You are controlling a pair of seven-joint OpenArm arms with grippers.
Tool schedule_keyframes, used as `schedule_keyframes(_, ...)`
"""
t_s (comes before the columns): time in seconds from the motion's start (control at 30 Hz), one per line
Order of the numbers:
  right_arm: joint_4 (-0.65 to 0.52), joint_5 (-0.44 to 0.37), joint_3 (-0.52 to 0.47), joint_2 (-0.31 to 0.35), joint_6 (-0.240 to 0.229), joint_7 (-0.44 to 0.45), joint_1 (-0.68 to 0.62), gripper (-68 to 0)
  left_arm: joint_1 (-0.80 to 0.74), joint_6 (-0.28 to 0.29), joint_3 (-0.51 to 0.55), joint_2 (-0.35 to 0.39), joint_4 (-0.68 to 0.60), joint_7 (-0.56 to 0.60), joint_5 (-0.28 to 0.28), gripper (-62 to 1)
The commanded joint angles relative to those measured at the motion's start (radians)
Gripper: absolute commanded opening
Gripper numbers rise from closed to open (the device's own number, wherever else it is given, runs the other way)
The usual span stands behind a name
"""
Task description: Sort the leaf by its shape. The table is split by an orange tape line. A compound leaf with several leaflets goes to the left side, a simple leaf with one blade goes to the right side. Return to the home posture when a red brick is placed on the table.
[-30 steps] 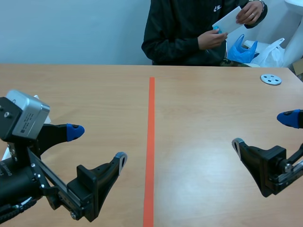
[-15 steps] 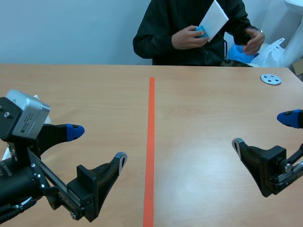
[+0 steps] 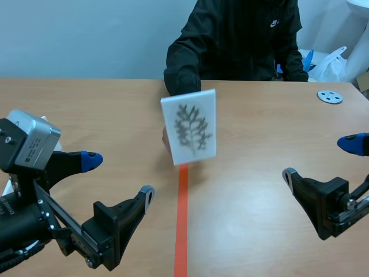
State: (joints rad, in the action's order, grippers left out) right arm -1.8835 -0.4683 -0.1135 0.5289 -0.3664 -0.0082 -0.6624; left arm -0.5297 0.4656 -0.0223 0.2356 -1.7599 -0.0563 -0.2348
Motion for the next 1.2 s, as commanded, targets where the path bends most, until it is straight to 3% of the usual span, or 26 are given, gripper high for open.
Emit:
schedule_keyframes(0.0,-0.005,-0.007,-0.011,0.011,0.000,0.014,0.012,0.4,-0.005,-0.004,-0.002,0.000,-0.019,0.013,-0.008,1.4)
schedule_keyframes(0.93,-0.005,-0.006,-0.010,0.011,-0.001,-0.006,0.012,0.4,-0.005,-0.003,-0.002,0.001,-0.019,0.010,-0.008,1.4)
schedule_keyframes(1.17,0.002,-0.003,0.002,0.011,-0.055,-0.013,0.038,0.4,-0.005,-0.003,-0.002,0.001,-0.019,0.011,-0.008,1.4)
